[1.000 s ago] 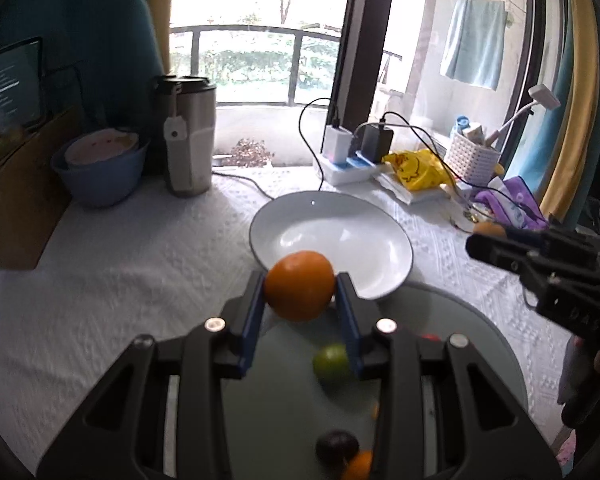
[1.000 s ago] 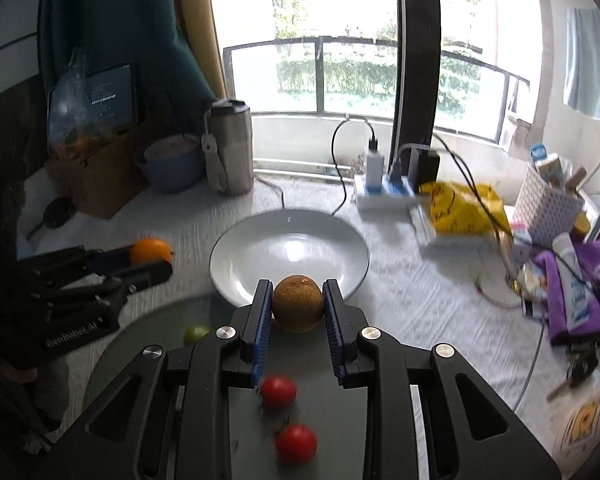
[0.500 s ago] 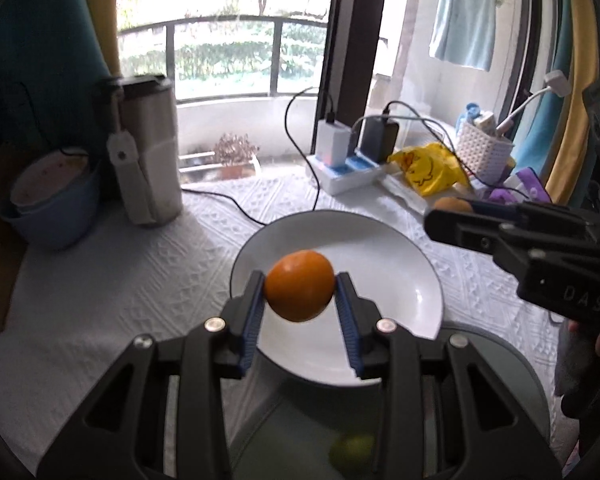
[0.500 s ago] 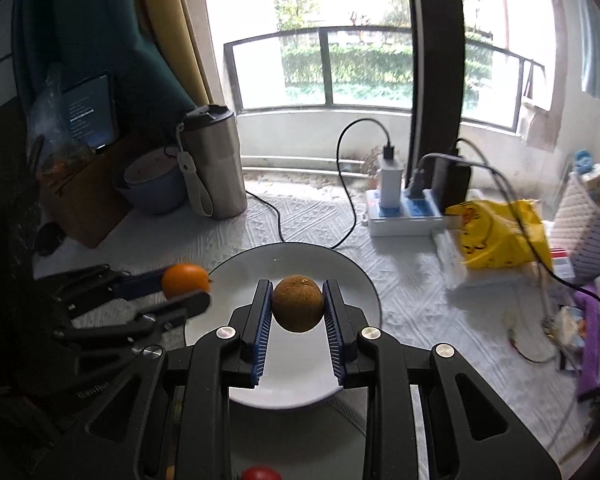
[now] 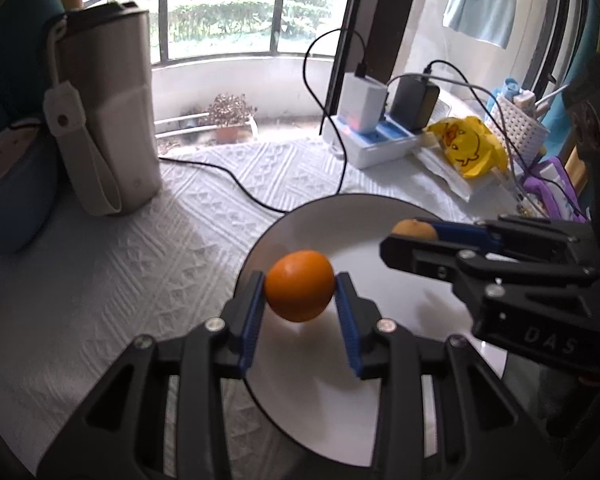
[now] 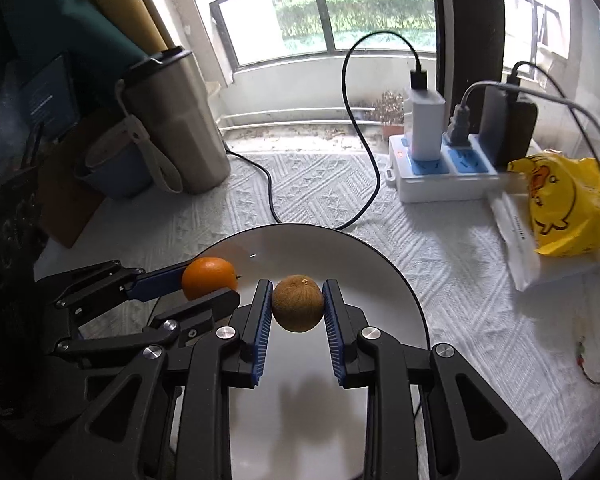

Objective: Organize fruits
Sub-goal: 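Carry the brown fruit and orange in both tools over the white plate, then lower both fruits onto the plate and open both tools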

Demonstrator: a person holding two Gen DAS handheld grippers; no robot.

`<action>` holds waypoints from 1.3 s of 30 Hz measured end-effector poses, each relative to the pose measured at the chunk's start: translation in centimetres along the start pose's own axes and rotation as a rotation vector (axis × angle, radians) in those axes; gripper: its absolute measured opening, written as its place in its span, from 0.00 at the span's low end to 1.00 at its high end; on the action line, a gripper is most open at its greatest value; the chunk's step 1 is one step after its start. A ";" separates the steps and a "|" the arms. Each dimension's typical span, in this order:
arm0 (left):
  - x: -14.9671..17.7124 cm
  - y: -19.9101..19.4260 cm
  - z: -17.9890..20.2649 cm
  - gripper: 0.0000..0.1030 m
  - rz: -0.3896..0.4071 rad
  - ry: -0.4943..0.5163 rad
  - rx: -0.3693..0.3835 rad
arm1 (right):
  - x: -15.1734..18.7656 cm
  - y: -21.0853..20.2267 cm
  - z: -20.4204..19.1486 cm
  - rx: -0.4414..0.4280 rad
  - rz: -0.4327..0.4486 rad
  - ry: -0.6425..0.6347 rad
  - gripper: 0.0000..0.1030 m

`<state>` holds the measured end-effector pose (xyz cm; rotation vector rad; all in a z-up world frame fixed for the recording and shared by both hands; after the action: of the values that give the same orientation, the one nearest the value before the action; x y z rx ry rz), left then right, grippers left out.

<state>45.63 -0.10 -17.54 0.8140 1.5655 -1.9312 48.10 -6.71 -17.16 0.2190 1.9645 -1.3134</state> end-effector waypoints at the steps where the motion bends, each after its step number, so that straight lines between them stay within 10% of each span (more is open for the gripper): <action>1: 0.0 0.0 0.0 0.35 0.001 0.000 0.005 | 0.0 0.2 0.1 0.002 -0.004 0.004 0.27; 15: -0.5 -0.3 0.3 0.36 0.001 -0.022 0.019 | -0.4 1.0 0.6 0.010 -0.014 0.040 0.38; 39: -0.5 -10.2 3.9 0.44 0.131 -0.003 0.015 | 0.7 -9.9 -0.9 0.051 0.125 0.017 0.38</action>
<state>38.15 -1.93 -9.75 0.8965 1.4599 -1.8514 42.06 -10.66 -10.32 0.3726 1.9012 -1.2852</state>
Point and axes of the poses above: each gripper's, at about its wrist camera, not at the fingertips, and y roughly the way its jaws point, z to its right, x to its underside, the point moved 8 cm from there along y, roughly the way its jaws point, and after that the axes turned 7 degrees about z, right-handed, at the moved point
